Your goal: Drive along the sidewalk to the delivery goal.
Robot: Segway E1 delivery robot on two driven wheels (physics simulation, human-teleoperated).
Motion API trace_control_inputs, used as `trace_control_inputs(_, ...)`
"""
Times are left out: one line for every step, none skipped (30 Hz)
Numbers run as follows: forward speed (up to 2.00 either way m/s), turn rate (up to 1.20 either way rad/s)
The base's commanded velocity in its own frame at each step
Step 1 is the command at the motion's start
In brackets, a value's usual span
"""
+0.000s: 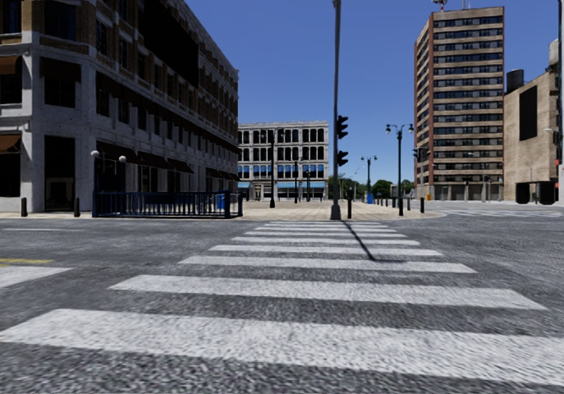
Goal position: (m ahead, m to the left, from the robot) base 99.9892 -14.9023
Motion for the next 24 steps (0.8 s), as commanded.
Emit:
trace_control_inputs(2.00,0.00)
trace_control_inputs(2.00,0.00)
trace_control_inputs(2.00,0.00)
trace_control_inputs(2.00,0.00)
trace_control_inputs(2.00,0.00)
trace_control_inputs(2.00,0.00)
trace_control_inputs(2.00,0.00)
trace_control_inputs(2.00,0.00)
trace_control_inputs(2.00,0.00)
trace_control_inputs(2.00,0.00)
trace_control_inputs(2.00,0.00)
trace_control_inputs(2.00,0.00)
trace_control_inputs(2.00,0.00)
trace_control_inputs(2.00,0.00)
trace_control_inputs(2.00,0.00)
trace_control_inputs(2.00,0.00)
trace_control_inputs(2.00,0.00)
trace_control_inputs(2.00,0.00)
trace_control_inputs(2.00,0.00)
trace_control_inputs(2.00,0.00)
trace_control_inputs(2.00,0.00)
trace_control_inputs(2.00,0.00)
trace_control_inputs(2.00,0.00)
trace_control_inputs(2.00,0.00)
